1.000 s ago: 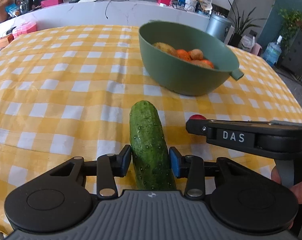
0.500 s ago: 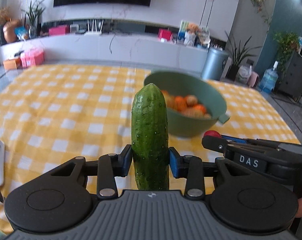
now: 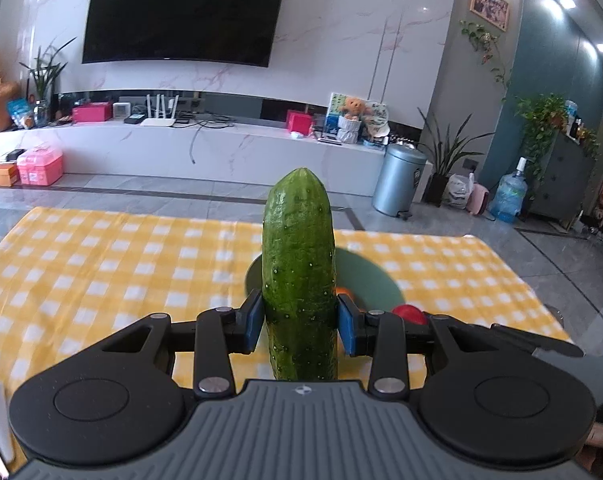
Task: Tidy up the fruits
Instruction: 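Lift the cucumber with left tool while right tool lifts the tomato, then lower cucumber and tomato into the colander and open both tools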
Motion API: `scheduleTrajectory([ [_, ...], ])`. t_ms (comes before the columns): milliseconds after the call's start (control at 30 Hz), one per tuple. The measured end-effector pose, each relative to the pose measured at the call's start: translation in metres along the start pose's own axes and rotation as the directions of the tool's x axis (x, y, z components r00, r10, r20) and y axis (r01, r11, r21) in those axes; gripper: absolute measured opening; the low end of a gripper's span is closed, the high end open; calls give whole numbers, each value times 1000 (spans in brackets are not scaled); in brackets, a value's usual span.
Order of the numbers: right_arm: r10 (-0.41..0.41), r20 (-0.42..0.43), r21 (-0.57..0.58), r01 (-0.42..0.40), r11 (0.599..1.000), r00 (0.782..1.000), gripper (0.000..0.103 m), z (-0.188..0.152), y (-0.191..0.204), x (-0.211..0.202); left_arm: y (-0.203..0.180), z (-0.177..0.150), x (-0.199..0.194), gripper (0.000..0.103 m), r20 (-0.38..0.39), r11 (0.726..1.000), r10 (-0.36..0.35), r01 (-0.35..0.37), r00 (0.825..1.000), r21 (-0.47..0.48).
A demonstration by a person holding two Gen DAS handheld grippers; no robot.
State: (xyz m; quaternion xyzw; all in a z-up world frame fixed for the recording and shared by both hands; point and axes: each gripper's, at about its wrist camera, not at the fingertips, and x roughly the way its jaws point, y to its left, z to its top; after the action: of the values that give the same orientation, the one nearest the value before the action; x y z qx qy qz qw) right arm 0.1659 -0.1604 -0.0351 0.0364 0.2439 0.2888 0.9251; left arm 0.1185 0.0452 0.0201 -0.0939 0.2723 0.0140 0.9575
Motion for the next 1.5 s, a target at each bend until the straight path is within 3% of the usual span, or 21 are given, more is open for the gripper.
scheduleTrajectory([
  [300, -39, -23, -39, 38, 998, 999, 23, 16, -15, 36, 3, 29, 54, 43, -23, 991, -78, 75, 997, -113],
  [467, -53, -55, -59, 50, 997, 997, 23, 20, -21, 58, 17, 28, 94, 43, -89, 974, -122, 102, 989, -204],
  [633, -77, -87, -99, 69, 993, 993, 23, 17, -24, 74, 23, 26, 121, 43, -171, 987, -65, 39, 983, -154],
  [800, -70, -125, -98, 58, 994, 990, 23, 11, -25, 88, 21, 21, 138, 43, -259, 989, -77, 42, 963, -140],
  [1200, -102, -156, -131, 82, 988, 982, 23, 8, -32, 112, 26, 15, 168, 47, -304, 991, -41, -1, 952, -137],
  [1367, -103, -184, -114, 83, 990, 977, 23, 6, -37, 120, 24, 13, 168, 57, -291, 993, -55, 22, 955, -114],
  [1500, -97, -193, -115, 76, 990, 976, 23, 4, -35, 121, 16, 14, 157, 62, -246, 998, -40, 29, 968, -50],
])
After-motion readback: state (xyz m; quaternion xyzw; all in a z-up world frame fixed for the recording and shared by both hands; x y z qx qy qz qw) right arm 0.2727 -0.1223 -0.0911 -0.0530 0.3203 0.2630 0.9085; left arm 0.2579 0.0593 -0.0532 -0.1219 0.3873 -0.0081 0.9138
